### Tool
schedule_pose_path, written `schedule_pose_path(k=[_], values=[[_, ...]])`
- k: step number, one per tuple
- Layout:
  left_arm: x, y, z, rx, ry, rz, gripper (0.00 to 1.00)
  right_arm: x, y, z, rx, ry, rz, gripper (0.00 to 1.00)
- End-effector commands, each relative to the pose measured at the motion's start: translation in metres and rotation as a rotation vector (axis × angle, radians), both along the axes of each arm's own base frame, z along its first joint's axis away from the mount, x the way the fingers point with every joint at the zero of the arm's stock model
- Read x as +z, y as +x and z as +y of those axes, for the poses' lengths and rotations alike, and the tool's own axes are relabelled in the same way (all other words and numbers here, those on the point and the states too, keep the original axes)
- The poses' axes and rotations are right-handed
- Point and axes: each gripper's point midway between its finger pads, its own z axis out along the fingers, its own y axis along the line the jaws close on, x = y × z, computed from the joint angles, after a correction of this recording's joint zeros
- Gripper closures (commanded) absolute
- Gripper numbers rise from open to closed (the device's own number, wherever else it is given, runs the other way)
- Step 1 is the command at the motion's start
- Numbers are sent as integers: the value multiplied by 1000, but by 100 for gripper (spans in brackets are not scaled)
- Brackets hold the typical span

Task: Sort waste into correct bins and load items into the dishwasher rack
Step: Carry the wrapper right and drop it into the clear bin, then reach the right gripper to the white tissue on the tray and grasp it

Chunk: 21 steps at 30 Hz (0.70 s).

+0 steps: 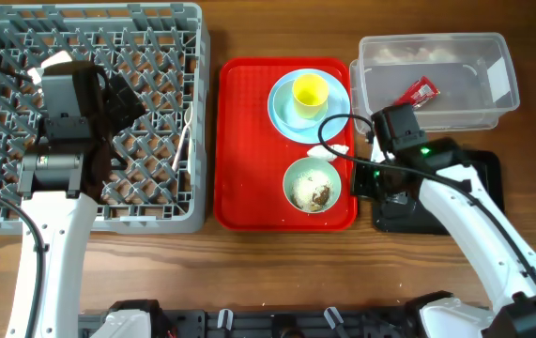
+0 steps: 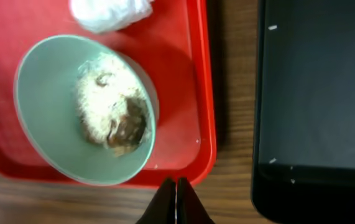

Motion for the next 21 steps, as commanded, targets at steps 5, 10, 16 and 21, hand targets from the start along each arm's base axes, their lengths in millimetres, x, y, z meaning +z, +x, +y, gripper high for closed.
schedule_pose_path(k=[5,10,16,21], values=[[2,0,5,29,0,-9,0,-40,-4,-3,-128,11,0,96],[2,0,5,29,0,-9,0,-36,19,3,-138,48,-92,95],[2,0,5,29,0,-9,0,-33,27,2,-186,50,-120,96],[2,0,5,29,0,-9,0,-36,28,-5,-203,13,-123,96]])
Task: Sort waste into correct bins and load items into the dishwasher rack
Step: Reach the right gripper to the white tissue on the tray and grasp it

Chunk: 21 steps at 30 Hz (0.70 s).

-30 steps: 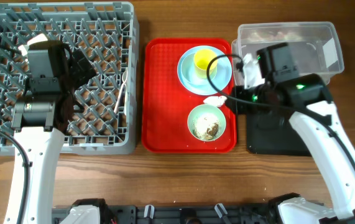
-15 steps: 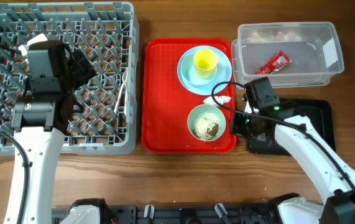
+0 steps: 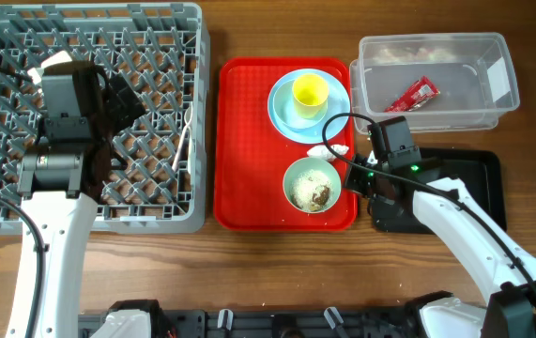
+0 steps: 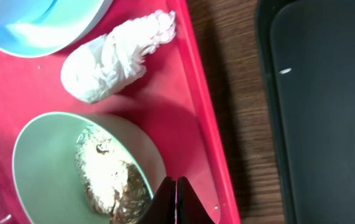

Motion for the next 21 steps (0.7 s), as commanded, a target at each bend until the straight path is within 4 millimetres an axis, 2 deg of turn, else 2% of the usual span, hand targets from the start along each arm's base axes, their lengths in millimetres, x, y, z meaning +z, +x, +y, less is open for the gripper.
schedule_pose_path(k=[1,5,12,19,21], values=[[2,0,5,29,0,-9,0,-7,-2,-6,-48,-29,20,96],[2,0,5,29,0,-9,0,-17,-7,-1,-60,-12,67,96],[2,0,5,29,0,-9,0,-28,-8,49,73,43,49,96],[2,0,5,29,0,-9,0,-17,-3,90,181,138,-29,96],[2,0,5,29,0,-9,0,-9,-3,108,255,193,-66,95]])
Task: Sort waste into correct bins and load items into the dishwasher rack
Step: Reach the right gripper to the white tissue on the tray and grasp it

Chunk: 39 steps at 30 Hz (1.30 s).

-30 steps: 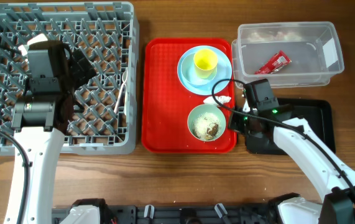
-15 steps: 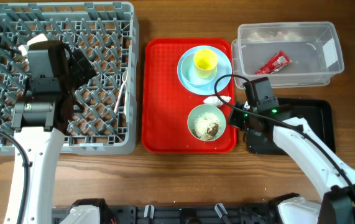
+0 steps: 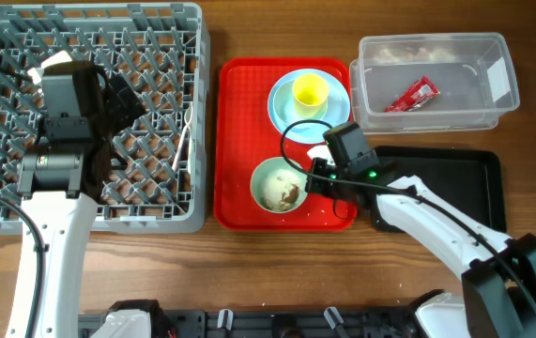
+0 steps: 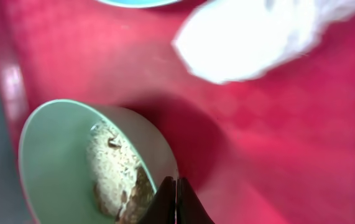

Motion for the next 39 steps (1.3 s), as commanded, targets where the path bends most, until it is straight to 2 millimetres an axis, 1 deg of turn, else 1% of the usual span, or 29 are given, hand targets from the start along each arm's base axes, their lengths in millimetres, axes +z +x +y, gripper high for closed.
schedule_pose_path(k=[1,2,4,5,8,9,11,12,13,14,15,16,17,19,22,26,29,32,34,36,38,39], values=[[2,0,5,29,0,-9,0,7,-7,32,115,104,-19,95],[2,0,5,29,0,-9,0,12,-6,42,138,130,-47,93],[2,0,5,29,0,-9,0,17,-1,49,158,138,-93,89],[2,0,5,29,0,-9,0,18,2,49,158,134,-109,88],[2,0,5,29,0,-9,0,25,16,44,168,80,-182,81],[2,0,5,29,0,-9,0,31,21,42,163,59,-202,77],[2,0,5,29,0,-9,0,43,36,29,112,-30,-227,66],[2,0,5,29,0,-9,0,47,42,18,90,-91,-241,58],[2,0,5,29,0,-9,0,50,47,8,87,-156,-261,40],[2,0,5,29,0,-9,0,49,50,0,82,-206,-274,30],[2,0,5,29,0,-9,0,46,51,-13,59,-279,-278,27],[2,0,5,29,0,-9,0,42,51,-23,39,-333,-271,26],[2,0,5,29,0,-9,0,38,51,-30,27,-371,-264,27],[2,0,5,29,0,-9,0,28,51,-35,24,-406,-242,28],[2,0,5,29,0,-9,0,13,50,-35,27,-422,-208,30],[2,0,5,29,0,-9,0,-10,53,-33,-90,-386,-151,34],[2,0,5,29,0,-9,0,-19,58,-27,-126,-350,-144,39],[2,0,5,29,0,-9,0,-20,64,-23,-127,-335,-162,47],[2,0,5,29,0,-9,0,-20,65,-22,-128,-332,-166,55],[2,0,5,29,0,-9,0,-21,63,-22,-125,-332,-159,69],[2,0,5,29,0,-9,0,-23,58,-22,-114,-332,-133,87],[2,0,5,29,0,-9,0,-24,55,-23,-109,-332,-122,89]])
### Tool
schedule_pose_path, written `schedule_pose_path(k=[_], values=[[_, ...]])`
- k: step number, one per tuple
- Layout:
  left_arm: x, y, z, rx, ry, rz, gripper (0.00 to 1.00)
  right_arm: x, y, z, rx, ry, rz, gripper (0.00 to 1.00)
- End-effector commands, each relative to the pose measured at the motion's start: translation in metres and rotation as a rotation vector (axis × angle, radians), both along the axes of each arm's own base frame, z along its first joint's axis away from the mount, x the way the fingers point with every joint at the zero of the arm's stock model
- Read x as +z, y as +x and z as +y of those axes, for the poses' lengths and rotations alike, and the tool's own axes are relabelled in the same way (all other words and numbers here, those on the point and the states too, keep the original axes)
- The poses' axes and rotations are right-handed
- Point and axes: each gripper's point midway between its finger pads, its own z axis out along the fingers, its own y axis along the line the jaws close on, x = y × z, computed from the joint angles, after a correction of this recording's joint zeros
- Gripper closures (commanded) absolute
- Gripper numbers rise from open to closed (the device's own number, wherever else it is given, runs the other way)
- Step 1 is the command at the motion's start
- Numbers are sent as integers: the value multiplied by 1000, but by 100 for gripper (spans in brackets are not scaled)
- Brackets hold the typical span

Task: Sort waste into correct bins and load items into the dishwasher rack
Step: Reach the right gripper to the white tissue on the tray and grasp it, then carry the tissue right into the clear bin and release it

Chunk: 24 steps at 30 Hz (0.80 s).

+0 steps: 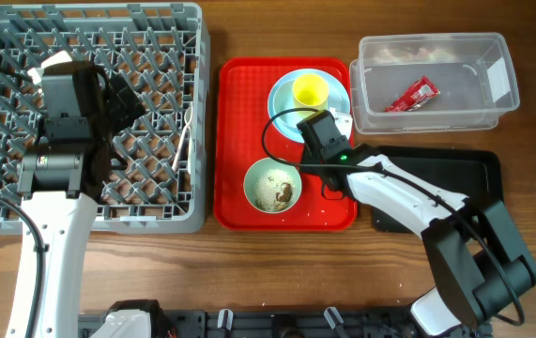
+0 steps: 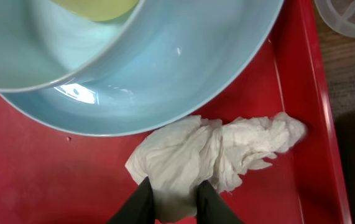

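Observation:
A crumpled white napkin (image 2: 217, 149) lies on the red tray (image 1: 239, 113), just below the blue plate (image 2: 165, 81) that holds a yellow cup (image 1: 310, 91). My right gripper (image 2: 174, 190) is open, one finger on each side of the napkin's left end. In the overhead view the right gripper (image 1: 327, 141) covers most of the napkin. A green bowl (image 1: 272, 185) with food scraps sits at the tray's front. My left gripper (image 1: 108, 99) hangs over the grey dishwasher rack (image 1: 155, 211); its jaws do not show clearly.
A clear bin (image 1: 493, 103) at the back right holds a red wrapper (image 1: 411, 95). A black bin (image 1: 455, 174) lies right of the tray, partly under my right arm. A white utensil (image 1: 185, 136) rests in the rack's right side.
My right gripper was shut over the green bowl's rim. Now it is farther back on the tray, open, astride the napkin. The bowl sits slightly farther left.
My right gripper was shut at the tray's front right corner, beside the bowl. It was then shut by the bowl's right side, then over its rim with the bowl farther left. Now it is open around the napkin. The left arm stayed still.

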Motion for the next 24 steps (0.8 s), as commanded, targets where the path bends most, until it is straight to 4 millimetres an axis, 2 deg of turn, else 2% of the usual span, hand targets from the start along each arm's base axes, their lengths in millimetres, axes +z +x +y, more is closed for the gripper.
schedule_pose_path(k=[1,4,6,8,11,12,14,16,17,20,21,22,24], values=[[2,0,5,29,0,-9,0,-4,-5,-1,-5,2,36,90],[2,0,5,29,0,-9,0,-4,-12,-3,4,-5,64,96],[2,0,5,29,0,-9,0,14,-12,-3,31,-11,50,96],[2,0,5,29,0,-9,0,50,-5,1,81,-2,-11,96],[2,0,5,29,0,-9,0,127,14,4,153,9,-224,96],[2,0,5,29,0,-9,0,152,21,-5,130,-14,-317,96],[2,0,5,29,0,-9,0,184,32,-36,18,-97,-439,95],[2,0,5,29,0,-9,0,193,39,-66,-87,-180,-479,95],[2,0,5,29,0,-9,0,191,43,-84,-141,-223,-477,95],[2,0,5,29,0,-9,0,176,60,-123,-228,-277,-445,94],[2,0,5,29,0,-9,0,172,65,-134,-256,-285,-442,87],[2,0,5,29,0,-9,0,167,71,-144,-284,-291,-438,85],[2,0,5,29,0,-9,0,152,89,-157,-258,-293,-424,85]])
